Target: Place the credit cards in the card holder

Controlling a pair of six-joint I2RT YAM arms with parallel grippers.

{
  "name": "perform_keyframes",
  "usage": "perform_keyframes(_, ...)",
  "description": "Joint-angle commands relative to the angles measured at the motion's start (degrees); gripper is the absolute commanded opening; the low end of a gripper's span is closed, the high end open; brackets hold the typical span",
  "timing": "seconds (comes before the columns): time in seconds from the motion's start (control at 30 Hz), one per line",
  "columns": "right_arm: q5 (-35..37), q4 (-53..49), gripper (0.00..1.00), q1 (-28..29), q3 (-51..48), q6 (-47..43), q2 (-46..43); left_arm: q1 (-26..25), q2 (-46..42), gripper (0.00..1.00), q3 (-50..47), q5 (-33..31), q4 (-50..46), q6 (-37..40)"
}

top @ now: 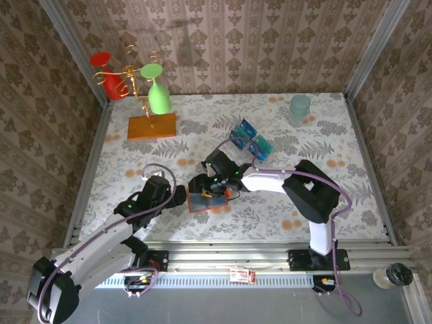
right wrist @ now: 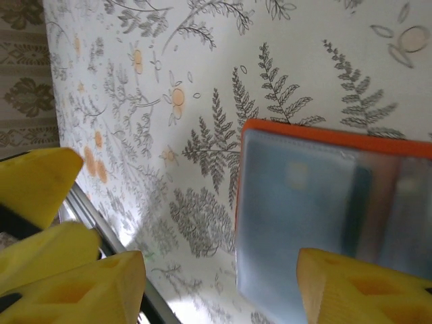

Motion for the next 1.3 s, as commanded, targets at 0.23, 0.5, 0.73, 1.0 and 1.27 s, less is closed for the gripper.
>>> perform_keyframes(0.23, 18.2, -21.0, 0.61, -4.7, -4.8, -14.2, -12.9, 0.6, 3.5, 1.00, 2.5, 2.1, 3.6, 0.0)
perform_keyframes(0.5, 25.0, -27.9, 0.61, -4.7, -2.8, -20.2, -10.5, 0.3, 7.8, 1.00, 3.9, 3.6, 6.2, 0.4)
perform_keyframes(0.73, 24.7, -27.2, 0.39, -4.9, -1.9, -20.7, -6.6, -0.4, 11.6, 1.00, 4.8, 4.3, 8.0, 0.3)
perform_keyframes(1.0, 25.0, -26.5, 0.00, -6.4, -5.4, -20.3, -9.8, -1.2, 14.1, 1.00, 4.8, 4.5, 9.9, 0.0)
perform_keyframes(1.27, 25.5, -27.5, 0.00, -7.9, -10.0, -20.2, -14.3, -2.0, 17.2, 1.00, 5.1, 4.8, 12.3, -0.2)
